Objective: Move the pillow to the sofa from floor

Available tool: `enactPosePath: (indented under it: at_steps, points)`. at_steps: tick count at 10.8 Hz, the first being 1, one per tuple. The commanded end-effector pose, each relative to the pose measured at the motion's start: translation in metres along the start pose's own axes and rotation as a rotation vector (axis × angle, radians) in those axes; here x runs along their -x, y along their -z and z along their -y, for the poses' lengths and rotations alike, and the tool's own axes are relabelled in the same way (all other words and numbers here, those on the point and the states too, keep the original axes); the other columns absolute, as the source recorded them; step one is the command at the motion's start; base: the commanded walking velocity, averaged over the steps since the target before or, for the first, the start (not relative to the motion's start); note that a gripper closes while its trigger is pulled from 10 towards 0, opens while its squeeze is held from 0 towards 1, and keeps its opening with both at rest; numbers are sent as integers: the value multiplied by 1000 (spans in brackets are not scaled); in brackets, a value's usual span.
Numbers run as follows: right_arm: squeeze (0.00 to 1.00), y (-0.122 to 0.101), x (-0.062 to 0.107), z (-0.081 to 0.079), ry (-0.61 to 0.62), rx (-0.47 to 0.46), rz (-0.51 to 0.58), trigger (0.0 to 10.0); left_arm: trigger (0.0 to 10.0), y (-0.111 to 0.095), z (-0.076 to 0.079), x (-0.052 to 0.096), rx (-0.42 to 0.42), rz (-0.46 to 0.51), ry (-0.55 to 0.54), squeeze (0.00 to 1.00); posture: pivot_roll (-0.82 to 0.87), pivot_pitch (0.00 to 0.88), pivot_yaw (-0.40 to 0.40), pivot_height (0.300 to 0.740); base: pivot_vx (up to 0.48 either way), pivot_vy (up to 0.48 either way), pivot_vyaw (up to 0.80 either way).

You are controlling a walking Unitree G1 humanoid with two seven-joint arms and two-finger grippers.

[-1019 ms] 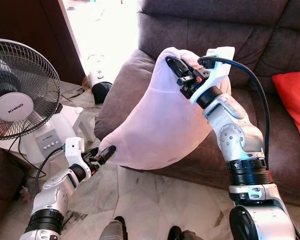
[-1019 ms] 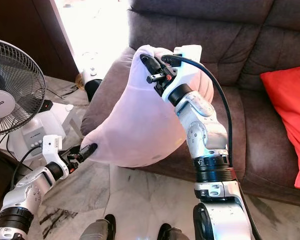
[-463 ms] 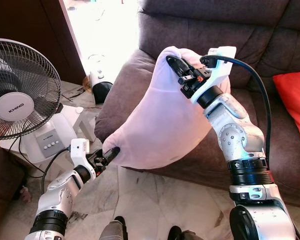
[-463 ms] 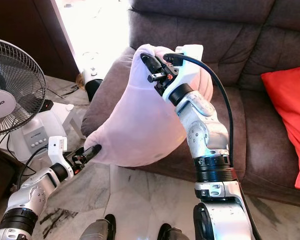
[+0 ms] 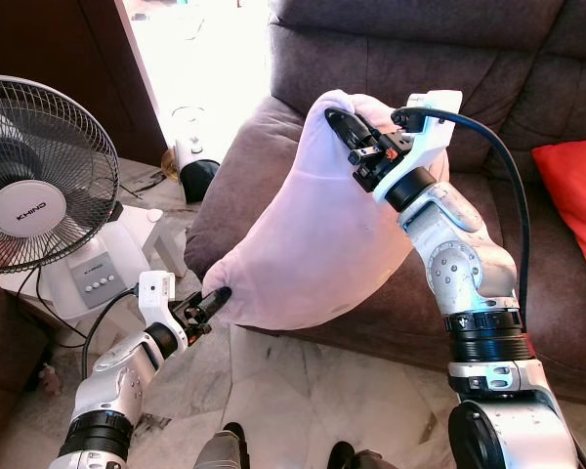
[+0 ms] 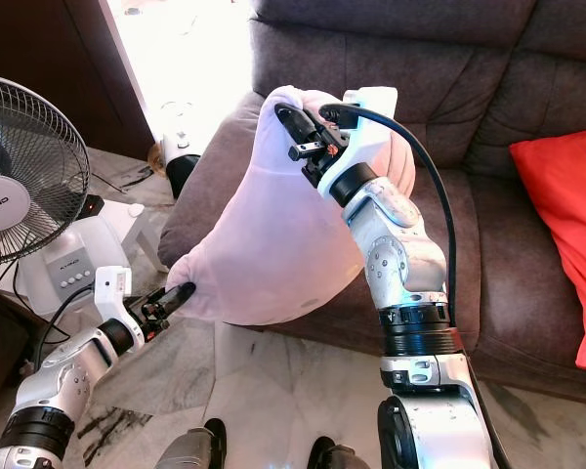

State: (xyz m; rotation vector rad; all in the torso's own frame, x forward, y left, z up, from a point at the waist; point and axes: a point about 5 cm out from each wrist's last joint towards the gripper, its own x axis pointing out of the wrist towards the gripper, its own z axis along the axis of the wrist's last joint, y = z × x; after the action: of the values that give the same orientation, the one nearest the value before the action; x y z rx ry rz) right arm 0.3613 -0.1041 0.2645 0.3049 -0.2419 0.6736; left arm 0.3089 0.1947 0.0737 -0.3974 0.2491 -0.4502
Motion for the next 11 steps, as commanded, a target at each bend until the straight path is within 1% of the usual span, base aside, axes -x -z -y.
enactPosePath:
  at_steps: [1, 2, 3, 4, 6, 7, 8, 9, 10, 11]
  points:
    - [0, -25, -4, -13, -60, 40, 112, 10000, 0, 4, 1, 3, 4, -10, 9, 0, 165, 148, -18, 740, 0, 0, 0]
    - [0, -25, -4, -13, -60, 40, 112, 10000, 0, 4, 1, 3, 4, -10, 9, 0, 165, 148, -18, 740, 0, 0, 0]
    - [0, -20, -4, -15, -54, 33, 103, 10000, 0, 0, 3, 2, -15, 9, 6, 0, 168, 144, -18, 740, 0, 0, 0]
    - [0, -18, -4, -13, -41, 32, 97, 10000, 0, -3, 5, 1, -25, 21, 8, 0, 169, 143, -17, 740, 0, 0, 0]
    - [0, -11, -3, -7, 0, 40, 74, 10000, 0, -17, 8, -1, -70, 94, -30, 0, 170, 144, -17, 740, 0, 0, 0]
    - [0, -3, -1, -1, 46, 62, 46, 10000, 0, -31, 12, -3, -119, 165, -76, 0, 171, 145, -16, 740, 0, 0, 0]
    - [0, 6, 3, 10, 141, 133, 5, 10000, 10000, -50, 15, -5, -183, 250, -148, 0, 176, 147, -16, 740, 0, 0, 0]
    - [0, 16, 11, 26, 263, 228, -51, 10000, 10000, -74, 20, -4, -218, 358, -207, 0, 176, 146, -16, 740, 0, 0, 0]
    - [0, 23, 19, 37, 364, 259, -84, 10000, 10000, -92, 23, -3, -282, 425, -257, 0, 177, 146, -14, 740, 0, 0, 0]
    - [0, 27, 27, 45, 449, 303, -96, 10000, 10000, -105, 29, -3, -321, 472, -279, 0, 179, 146, -13, 740, 0, 0, 0]
